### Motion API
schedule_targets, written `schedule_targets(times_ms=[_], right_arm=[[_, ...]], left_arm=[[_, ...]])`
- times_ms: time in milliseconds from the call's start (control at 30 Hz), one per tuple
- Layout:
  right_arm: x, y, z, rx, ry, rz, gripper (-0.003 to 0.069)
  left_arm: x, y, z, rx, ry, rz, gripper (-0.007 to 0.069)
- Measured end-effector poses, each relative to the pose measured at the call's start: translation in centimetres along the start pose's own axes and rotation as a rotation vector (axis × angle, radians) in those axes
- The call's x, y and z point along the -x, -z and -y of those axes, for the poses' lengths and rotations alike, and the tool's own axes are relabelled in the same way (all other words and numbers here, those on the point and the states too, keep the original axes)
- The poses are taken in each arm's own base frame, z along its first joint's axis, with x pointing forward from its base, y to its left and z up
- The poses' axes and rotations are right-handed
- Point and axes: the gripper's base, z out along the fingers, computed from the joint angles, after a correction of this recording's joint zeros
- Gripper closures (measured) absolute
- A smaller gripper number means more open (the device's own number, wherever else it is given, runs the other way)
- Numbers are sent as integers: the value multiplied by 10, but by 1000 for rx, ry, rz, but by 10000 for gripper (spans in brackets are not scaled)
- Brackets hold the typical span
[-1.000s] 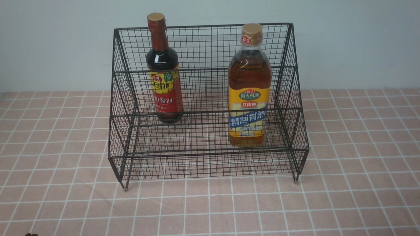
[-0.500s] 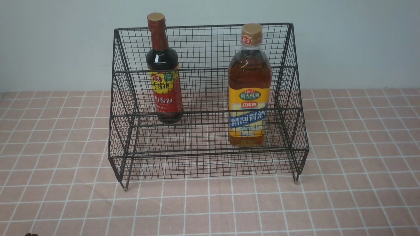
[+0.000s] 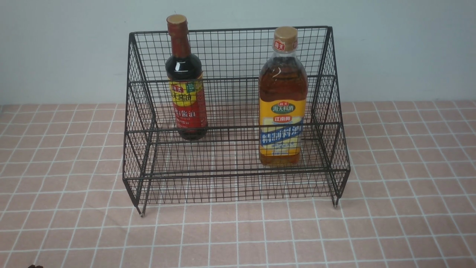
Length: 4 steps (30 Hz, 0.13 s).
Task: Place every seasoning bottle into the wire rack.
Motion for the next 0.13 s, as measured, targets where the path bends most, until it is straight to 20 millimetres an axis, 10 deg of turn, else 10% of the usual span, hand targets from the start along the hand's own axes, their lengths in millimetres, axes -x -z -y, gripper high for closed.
schedule_targets(times_ms=[133], right_arm=[[0, 0, 0, 0, 0, 0, 668]], left_arm=[[0, 0, 0, 0, 0, 0, 631]])
